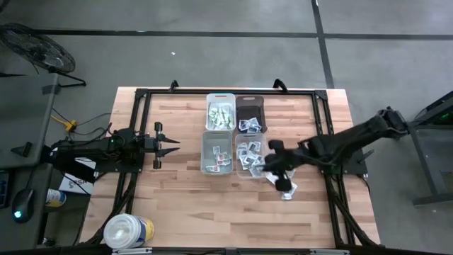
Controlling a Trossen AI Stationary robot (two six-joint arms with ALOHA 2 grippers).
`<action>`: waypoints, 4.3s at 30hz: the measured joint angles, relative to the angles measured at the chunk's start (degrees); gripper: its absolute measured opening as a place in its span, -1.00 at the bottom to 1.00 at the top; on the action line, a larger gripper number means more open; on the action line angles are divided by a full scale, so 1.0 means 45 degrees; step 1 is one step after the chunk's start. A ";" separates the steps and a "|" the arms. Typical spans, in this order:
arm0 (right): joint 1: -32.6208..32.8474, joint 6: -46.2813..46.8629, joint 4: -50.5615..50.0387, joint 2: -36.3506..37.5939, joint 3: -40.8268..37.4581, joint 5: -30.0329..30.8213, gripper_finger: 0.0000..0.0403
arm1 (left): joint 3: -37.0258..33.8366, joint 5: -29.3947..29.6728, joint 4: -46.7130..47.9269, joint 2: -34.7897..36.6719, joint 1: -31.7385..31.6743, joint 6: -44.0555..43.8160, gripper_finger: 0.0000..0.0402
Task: Pick & Place First Aid Supplies
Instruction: Put the gray towelette pack into the transparent bin
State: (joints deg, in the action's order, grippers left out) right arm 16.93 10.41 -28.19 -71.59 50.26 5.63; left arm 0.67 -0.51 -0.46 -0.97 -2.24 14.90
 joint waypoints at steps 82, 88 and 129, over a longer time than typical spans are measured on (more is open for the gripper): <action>-0.3166 0.2556 -0.1501 -0.1642 -0.2288 -0.1078 -0.41 | 0.0000 0.0000 -0.0001 -0.0001 0.0000 0.0003 -0.52; -0.3166 0.1849 -0.1216 -0.1706 -0.2670 -0.0907 -0.41 | 0.0000 0.0000 0.0002 0.0000 0.0002 0.0001 -0.52; -0.3205 0.5993 -0.0719 -0.2831 -0.2761 -0.1229 -0.98 | 0.0000 0.0000 0.0000 -0.0001 0.0004 0.0003 -0.52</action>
State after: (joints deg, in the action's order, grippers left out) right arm 2.50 37.38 -31.42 -84.33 37.84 0.11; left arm 0.67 -0.51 -0.47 -0.98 -2.22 14.92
